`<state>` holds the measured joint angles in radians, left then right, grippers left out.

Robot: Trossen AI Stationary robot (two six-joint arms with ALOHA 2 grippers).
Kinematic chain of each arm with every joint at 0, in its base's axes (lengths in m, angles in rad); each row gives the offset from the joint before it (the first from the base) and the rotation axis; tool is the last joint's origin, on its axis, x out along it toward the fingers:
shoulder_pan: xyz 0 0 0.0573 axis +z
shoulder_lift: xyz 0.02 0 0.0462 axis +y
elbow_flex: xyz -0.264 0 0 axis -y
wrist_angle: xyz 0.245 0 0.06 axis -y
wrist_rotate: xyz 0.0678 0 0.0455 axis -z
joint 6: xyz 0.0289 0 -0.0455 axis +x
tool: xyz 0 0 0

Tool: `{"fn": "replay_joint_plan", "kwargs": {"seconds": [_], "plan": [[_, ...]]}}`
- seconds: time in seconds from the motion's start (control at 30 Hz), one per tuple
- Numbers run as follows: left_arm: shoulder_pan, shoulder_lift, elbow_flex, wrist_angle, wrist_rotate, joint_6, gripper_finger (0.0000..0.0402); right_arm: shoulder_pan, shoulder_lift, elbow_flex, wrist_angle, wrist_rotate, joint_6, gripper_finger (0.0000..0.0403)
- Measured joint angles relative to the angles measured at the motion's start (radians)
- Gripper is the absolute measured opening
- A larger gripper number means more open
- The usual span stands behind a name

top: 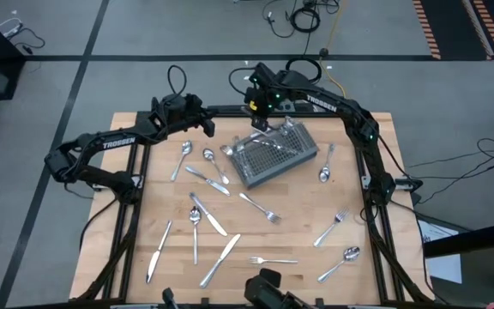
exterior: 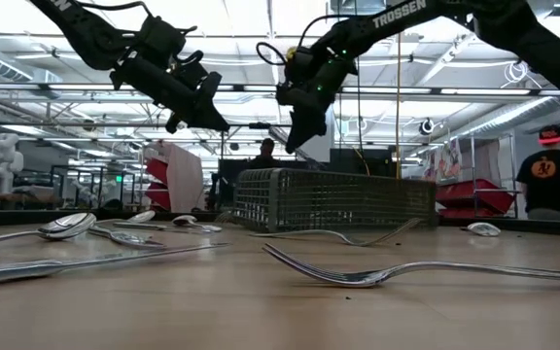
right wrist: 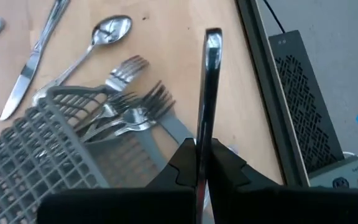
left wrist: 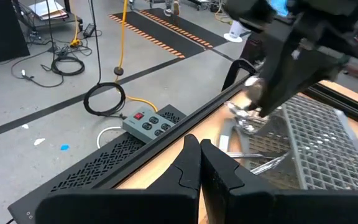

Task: Sort silverware
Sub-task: Put the silver table knife into the silverware organizer

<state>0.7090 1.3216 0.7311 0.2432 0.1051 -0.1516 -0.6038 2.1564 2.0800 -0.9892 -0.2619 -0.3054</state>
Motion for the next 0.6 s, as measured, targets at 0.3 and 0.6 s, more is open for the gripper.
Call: {"fn": "replay_joint_plan", "kwargs": {"seconds": [0.3,0.6], "plan": [[0.0,0.0,0.0,0.004,0.0,0.0,0.0008,0.01,-0.061,0.0,-0.039,-0.008,0.007,0.0001],[0.016,0.0,0.0,0.085,0.079,-0.119,0.0008,-0.02,-0.061,0.0,0.032,-0.037,0.082,0.0001]]}}
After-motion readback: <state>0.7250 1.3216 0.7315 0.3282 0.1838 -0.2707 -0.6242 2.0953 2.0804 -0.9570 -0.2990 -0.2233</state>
